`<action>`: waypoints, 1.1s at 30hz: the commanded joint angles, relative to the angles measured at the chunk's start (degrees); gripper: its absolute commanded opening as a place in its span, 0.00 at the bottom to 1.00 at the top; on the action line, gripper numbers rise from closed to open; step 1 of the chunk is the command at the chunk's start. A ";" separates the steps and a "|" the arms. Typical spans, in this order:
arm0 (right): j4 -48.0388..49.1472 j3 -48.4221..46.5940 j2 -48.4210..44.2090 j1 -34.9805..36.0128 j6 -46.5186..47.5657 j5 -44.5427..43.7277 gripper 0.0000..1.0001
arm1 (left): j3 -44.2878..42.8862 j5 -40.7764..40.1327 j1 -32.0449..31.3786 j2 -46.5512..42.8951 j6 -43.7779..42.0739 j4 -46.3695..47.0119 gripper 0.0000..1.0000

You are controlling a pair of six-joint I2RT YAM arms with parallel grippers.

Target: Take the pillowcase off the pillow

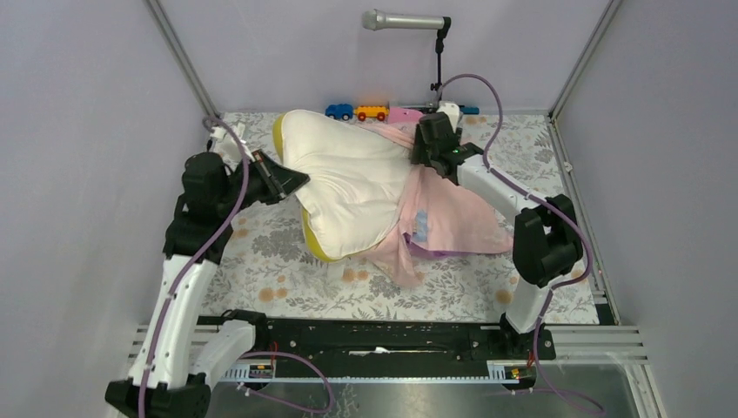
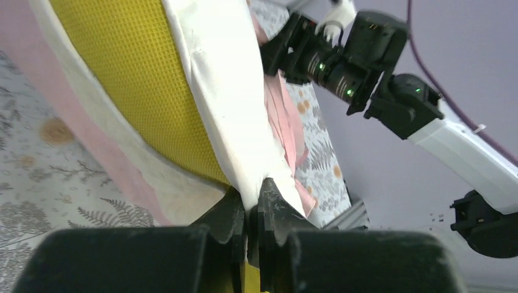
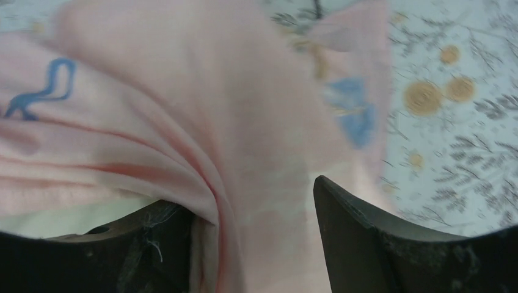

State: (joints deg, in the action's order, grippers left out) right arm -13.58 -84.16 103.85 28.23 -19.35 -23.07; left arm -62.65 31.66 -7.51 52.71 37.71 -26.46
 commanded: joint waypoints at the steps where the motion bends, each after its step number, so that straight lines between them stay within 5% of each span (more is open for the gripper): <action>1: -0.78 6.26 -5.60 -6.65 -2.57 -3.13 0.71 | -5.06 -9.46 0.39 -5.92 -2.59 5.28 0.00; 5: -0.42 9.71 -11.14 -9.73 -2.62 -2.39 0.71 | -5.22 -13.62 0.39 -3.68 -1.89 2.80 0.00; 9: -1.57 10.21 -16.22 -9.42 -0.67 9.45 0.81 | -4.55 -14.47 0.39 -1.13 -1.76 2.55 0.00; 15: -7.31 8.58 -19.05 -1.12 3.48 9.21 0.88 | -4.03 -10.27 0.39 5.55 -2.52 2.20 0.00; 16: -7.89 8.54 -19.04 -0.47 3.53 9.46 0.88 | -4.33 -10.22 0.41 6.93 -3.00 1.57 0.08; 21: -7.44 11.25 -19.74 0.80 3.47 14.16 0.95 | -9.14 -20.38 -0.45 12.06 -5.25 -7.87 0.94; 29: -7.84 12.35 -17.65 5.85 4.23 17.20 1.00 | -12.16 -40.28 -13.98 14.82 -7.05 -12.13 0.99; 33: -8.34 11.52 -15.68 8.88 3.63 16.91 1.00 | -15.70 -66.83 -25.97 16.06 -4.78 -17.45 0.99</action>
State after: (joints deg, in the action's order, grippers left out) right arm -21.45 -71.07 86.46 34.35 -16.25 -7.31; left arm -73.19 -10.02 -24.91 68.53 31.77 -41.98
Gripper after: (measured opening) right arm 0.993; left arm 0.986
